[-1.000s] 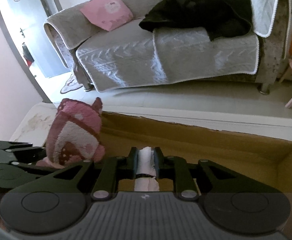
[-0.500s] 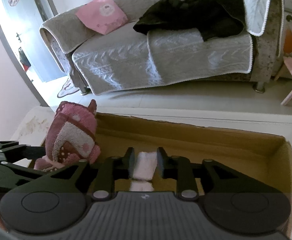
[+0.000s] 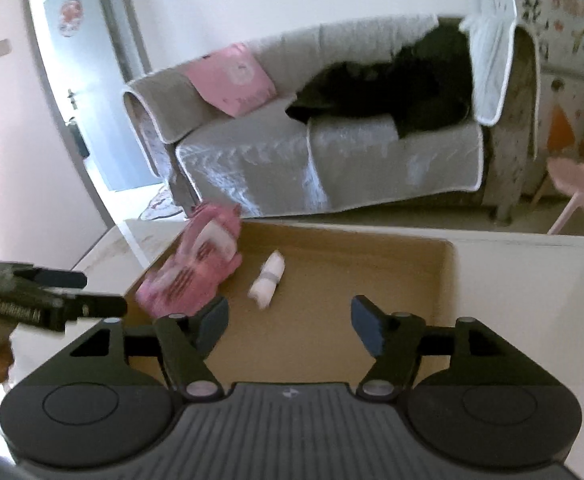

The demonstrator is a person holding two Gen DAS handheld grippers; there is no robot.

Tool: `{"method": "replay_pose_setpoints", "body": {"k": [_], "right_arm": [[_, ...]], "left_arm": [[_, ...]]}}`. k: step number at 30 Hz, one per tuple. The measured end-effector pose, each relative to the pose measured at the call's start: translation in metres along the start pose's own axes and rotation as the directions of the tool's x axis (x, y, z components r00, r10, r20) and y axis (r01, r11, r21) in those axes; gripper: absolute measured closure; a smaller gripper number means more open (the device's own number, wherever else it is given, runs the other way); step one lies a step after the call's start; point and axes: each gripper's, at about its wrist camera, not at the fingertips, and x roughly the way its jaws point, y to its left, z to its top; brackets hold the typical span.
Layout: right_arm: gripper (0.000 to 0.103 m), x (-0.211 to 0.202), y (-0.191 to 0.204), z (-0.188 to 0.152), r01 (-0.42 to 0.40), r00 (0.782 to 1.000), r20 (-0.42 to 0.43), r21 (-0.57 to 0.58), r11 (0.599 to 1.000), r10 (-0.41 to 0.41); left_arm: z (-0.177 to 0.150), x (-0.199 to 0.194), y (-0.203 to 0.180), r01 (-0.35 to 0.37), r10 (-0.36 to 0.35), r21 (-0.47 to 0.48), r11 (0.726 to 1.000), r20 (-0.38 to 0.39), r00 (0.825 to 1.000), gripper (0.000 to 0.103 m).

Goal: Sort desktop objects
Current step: 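Grasp the black sock roll with the right gripper while the left grasps the green-banded white sock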

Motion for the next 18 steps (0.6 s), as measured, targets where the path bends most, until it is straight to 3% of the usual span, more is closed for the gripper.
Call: {"method": "replay_pose_setpoints", "body": {"k": [4,8,10,14,18], "right_arm": [[0.031,-0.063,-0.004,-0.043,0.02,0.999,0.026,0.016,1.0,-0.02],[0.031,-0.098,-0.012,-0.088,0.086,0.996,-0.013,0.045,0.995,-0.085],[0.031,-0.105,-0.011,-0.104,0.126,0.992,-0.022,0.04,0.991,-0.125],[0.031,-0.103,-0.005,-0.123,0.089,0.995,-0.052,0.073,0.993,-0.085],[0.031,-0.092,0.003,-0.139,0.093,0.993,-0.072,0.054,0.994,-0.089]], "left_arm": [[-0.048,-0.027,-0.004,-0.003,0.003,0.023,1.0,-0.01,1.0,0.0],[-0.087,-0.044,-0.009,-0.001,0.001,0.065,0.998,0.003,1.0,0.0],[-0.096,-0.046,-0.01,0.011,-0.011,0.077,0.997,0.006,1.0,0.0],[-0.12,-0.046,-0.006,0.064,-0.065,0.102,0.993,0.009,0.998,0.0],[-0.132,-0.036,0.0,0.066,-0.065,0.117,0.991,-0.011,0.998,0.0]]}}
